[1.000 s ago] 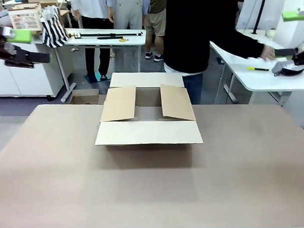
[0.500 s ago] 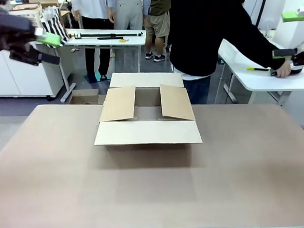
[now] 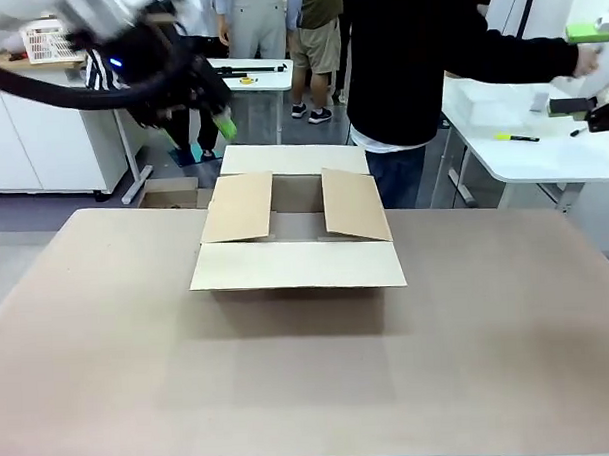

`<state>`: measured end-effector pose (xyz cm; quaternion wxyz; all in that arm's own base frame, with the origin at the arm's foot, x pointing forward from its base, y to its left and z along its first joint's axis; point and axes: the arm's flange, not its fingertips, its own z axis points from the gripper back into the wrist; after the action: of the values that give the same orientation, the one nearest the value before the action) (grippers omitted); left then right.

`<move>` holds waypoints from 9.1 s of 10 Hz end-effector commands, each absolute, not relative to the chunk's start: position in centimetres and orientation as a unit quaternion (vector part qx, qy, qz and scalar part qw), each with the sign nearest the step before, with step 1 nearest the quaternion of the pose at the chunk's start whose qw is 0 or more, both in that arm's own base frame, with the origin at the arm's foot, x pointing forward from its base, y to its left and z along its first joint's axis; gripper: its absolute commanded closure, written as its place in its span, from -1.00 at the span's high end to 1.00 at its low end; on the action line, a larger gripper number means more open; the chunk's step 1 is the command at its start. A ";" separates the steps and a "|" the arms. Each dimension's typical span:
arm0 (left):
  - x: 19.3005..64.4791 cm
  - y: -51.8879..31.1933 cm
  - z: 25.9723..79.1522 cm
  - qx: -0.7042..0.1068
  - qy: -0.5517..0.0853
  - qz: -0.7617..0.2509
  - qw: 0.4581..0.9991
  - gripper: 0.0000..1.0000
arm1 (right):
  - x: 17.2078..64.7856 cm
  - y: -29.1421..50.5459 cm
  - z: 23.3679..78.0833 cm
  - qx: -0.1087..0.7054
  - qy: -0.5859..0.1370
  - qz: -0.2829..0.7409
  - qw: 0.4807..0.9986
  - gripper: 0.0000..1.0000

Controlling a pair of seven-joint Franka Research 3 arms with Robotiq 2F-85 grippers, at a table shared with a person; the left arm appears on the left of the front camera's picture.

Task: Pack the gift set into the box.
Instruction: Place both hands on the side flaps of the Package Box and spread them outward.

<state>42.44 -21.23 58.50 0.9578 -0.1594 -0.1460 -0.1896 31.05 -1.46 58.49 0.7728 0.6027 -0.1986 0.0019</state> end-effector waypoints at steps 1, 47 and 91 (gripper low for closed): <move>46.1 -24.7 58.5 -0.080 -0.063 -0.191 0.976 1.00 | 31.5 -1.3 58.6 0.609 -0.210 0.014 0.765 1.00; 53.1 -16.7 46.3 0.030 -0.062 0.165 0.984 1.00 | 31.5 -1.3 58.6 0.609 -0.210 0.014 0.765 1.00; 53.7 -12.6 44.6 -0.115 -0.088 0.140 0.979 1.00 | 56.2 37.5 41.7 -0.232 -0.096 -0.054 0.966 1.00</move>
<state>53.76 -12.45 44.46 0.9793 -0.1216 -0.0909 0.1336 57.08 38.28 41.12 0.9720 -0.2179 -0.0786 -0.0386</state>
